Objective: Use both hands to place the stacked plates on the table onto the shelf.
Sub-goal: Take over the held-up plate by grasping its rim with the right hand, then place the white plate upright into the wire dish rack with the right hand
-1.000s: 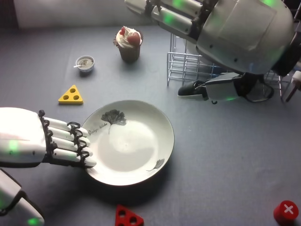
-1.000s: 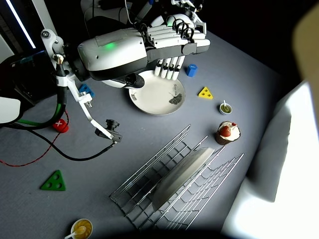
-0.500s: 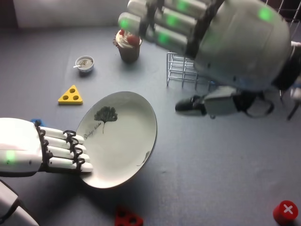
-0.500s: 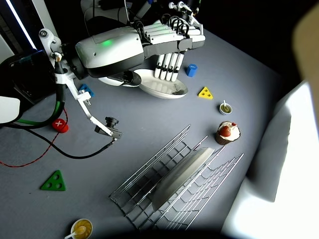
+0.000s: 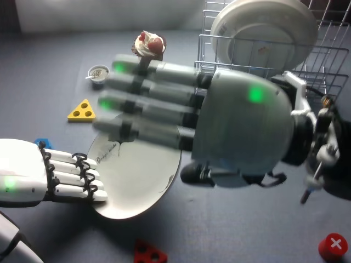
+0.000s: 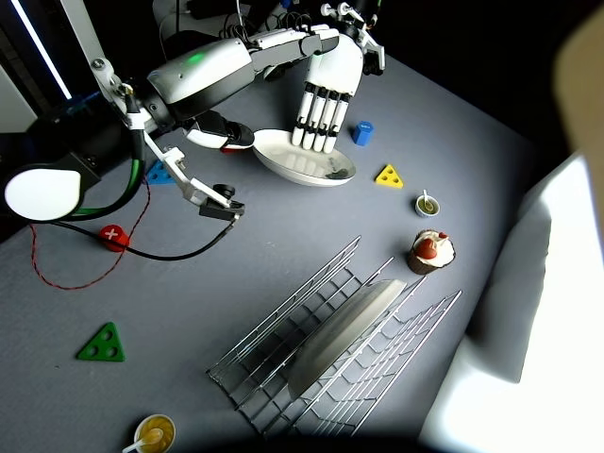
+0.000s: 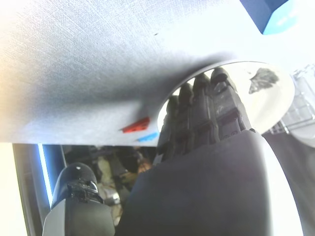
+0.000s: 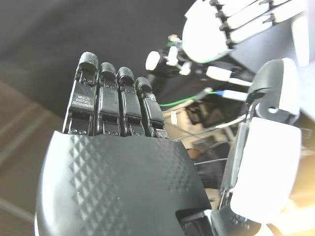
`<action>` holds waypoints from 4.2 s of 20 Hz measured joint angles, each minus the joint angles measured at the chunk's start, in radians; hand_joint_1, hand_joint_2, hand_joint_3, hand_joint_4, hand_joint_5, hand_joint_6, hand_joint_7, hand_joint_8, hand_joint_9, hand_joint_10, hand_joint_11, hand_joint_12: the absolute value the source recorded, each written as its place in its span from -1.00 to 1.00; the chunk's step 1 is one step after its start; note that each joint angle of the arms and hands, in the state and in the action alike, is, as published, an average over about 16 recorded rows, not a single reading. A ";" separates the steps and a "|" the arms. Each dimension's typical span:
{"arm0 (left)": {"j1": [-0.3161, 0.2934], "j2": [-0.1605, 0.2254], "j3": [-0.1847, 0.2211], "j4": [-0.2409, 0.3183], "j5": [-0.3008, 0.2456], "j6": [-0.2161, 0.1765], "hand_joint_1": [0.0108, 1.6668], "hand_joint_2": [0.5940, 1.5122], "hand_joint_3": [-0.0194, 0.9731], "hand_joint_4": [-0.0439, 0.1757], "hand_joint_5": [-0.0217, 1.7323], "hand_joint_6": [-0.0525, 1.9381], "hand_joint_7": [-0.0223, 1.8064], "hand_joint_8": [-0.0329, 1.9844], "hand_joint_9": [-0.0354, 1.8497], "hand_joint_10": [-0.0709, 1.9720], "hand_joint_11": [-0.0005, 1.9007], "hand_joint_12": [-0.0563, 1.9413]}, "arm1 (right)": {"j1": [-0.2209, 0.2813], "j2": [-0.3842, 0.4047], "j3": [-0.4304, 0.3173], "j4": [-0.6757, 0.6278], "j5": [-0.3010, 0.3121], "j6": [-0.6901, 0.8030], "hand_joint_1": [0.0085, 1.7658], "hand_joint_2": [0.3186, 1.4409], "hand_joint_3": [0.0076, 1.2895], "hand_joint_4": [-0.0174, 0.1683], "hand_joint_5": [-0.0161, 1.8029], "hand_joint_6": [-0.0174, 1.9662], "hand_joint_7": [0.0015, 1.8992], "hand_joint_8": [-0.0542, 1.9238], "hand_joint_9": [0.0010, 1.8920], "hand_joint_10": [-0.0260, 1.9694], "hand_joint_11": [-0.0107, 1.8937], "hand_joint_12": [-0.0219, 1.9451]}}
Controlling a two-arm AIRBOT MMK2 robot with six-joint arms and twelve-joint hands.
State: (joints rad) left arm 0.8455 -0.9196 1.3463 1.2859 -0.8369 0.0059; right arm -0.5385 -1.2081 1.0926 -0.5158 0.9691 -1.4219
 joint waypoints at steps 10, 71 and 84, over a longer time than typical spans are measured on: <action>0.005 0.000 0.000 -0.006 -0.001 0.000 -0.96 -0.15 -0.98 -0.66 -0.83 -0.97 -0.82 -0.98 -0.82 -0.94 -0.88 -0.97 | -0.036 -0.057 0.052 -0.102 -0.065 -0.020 0.09 -0.07 -0.99 -0.76 -0.87 -0.97 -0.87 -0.93 -0.87 -0.97 -0.82 -0.96; -0.125 0.171 0.060 -0.259 -0.117 -0.004 -0.96 -0.16 -0.98 -0.60 -0.79 -0.94 -0.77 -0.97 -0.77 -0.92 -0.82 -0.93 | 0.269 0.149 -0.276 0.647 -0.388 0.028 0.61 0.14 -0.99 -0.88 0.09 -0.17 0.31 -0.63 0.32 -0.47 0.06 0.18; -0.136 0.200 0.084 -0.216 -0.181 -0.004 -0.96 -0.16 -0.98 -0.60 -0.77 -0.94 -0.76 -0.97 -0.75 -0.92 -0.82 -0.93 | 0.500 0.252 -0.261 1.232 -0.654 0.059 0.62 0.15 -0.99 -0.91 0.06 -0.20 0.24 -0.43 0.31 -0.42 0.08 0.18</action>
State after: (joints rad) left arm 0.7091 -0.7196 1.4300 1.0700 -1.0177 0.0020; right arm -0.0383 -0.9562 0.8315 0.7162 0.3156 -1.3625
